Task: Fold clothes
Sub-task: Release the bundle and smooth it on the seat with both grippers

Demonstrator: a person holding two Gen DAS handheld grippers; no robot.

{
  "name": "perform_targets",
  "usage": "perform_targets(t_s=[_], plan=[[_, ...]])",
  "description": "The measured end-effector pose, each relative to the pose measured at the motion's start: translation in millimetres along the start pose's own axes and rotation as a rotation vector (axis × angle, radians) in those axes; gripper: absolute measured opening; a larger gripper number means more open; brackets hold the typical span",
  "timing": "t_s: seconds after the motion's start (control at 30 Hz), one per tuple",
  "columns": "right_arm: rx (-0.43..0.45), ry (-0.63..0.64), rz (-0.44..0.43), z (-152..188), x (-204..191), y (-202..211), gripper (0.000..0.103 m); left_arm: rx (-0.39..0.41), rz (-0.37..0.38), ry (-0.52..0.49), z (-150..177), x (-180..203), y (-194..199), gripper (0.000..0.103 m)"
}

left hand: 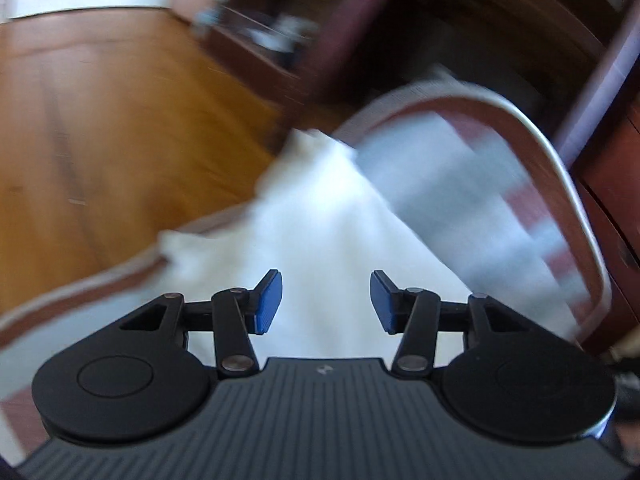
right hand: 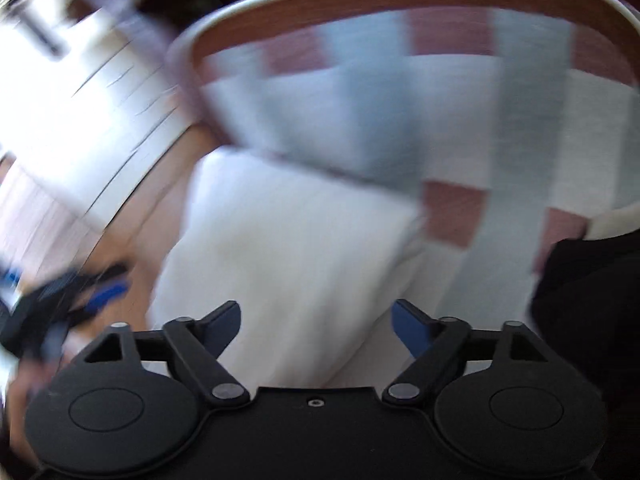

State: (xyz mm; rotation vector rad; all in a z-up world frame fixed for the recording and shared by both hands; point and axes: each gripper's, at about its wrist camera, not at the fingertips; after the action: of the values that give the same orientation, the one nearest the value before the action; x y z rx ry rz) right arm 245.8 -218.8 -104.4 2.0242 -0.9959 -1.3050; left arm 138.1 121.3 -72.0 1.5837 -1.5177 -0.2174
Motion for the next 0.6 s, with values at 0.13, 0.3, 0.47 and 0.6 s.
perform_targets(t_s=[0.13, 0.3, 0.47, 0.6], plan=[[-0.067, -0.138, 0.038, -31, 32, -41, 0.088, -0.104, 0.012, -0.071, 20, 21, -36, 0.051], [0.045, 0.014, 0.128, -27, 23, -74, 0.066, -0.163, -0.089, -0.211, 51, 27, -72, 0.050], [0.276, 0.394, 0.125, -9, -28, -27, 0.034, -0.160, -0.117, -0.189, 53, 26, -64, 0.050], [0.272, 0.452, 0.271, -2, -26, -43, 0.043, -0.167, -0.157, -0.186, 56, 30, -72, 0.047]])
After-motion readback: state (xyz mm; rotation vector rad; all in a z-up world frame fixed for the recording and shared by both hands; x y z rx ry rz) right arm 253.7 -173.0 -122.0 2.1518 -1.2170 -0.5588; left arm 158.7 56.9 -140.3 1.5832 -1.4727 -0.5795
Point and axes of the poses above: each gripper's, at about its wrist camera, not at the fingertips, and y roughly against the way its jaws point, x to its right, z to its underside, and after that the axes turned 8 degrees about -x, right-handed
